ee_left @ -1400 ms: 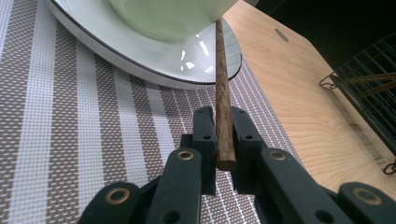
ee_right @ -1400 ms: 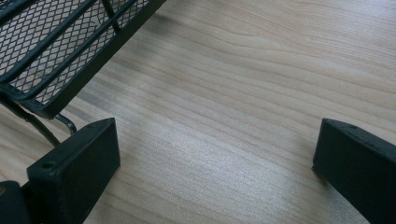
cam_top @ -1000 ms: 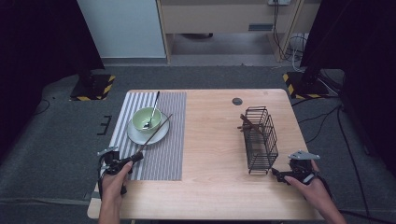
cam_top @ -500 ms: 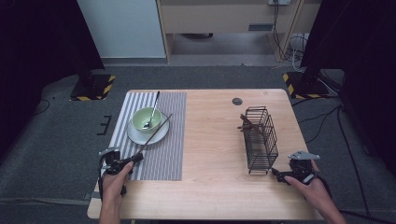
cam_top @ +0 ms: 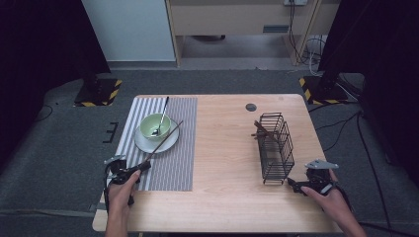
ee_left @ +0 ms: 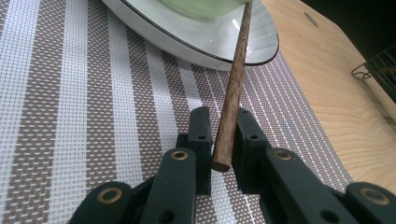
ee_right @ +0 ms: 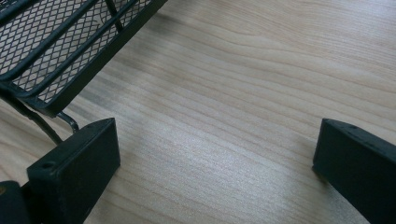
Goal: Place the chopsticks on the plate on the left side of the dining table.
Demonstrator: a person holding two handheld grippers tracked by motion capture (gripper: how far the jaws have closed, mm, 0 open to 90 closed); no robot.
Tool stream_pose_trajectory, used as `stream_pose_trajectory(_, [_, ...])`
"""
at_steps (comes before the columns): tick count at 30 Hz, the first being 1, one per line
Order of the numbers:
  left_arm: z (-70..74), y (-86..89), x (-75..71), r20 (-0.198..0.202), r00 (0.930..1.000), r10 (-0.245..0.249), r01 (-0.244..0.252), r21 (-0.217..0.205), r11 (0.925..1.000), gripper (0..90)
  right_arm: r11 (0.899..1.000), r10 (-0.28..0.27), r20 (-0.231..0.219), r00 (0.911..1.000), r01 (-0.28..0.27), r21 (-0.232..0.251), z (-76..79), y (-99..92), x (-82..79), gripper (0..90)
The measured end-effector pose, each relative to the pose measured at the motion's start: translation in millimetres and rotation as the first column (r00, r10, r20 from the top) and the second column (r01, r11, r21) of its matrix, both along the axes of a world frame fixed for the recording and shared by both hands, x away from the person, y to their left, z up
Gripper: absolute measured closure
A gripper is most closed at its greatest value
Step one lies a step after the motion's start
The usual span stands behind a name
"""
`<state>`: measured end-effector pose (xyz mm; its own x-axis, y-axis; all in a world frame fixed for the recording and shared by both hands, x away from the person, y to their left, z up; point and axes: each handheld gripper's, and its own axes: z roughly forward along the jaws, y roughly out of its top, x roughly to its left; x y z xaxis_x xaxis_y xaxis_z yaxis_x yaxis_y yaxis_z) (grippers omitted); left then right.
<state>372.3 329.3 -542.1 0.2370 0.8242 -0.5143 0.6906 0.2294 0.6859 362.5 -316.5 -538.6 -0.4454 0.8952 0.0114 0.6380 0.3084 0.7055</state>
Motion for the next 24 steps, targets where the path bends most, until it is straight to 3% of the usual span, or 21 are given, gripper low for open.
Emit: stream_pose_trajectory(24, [3.0,-1.4,0.1,0.045,0.9988,0.017,-0.018,0.034,0.9992,72.2,1.000,0.001,0.002,1.0000,-0.001,-0.002,-0.2,-0.1,0.1,0.6])
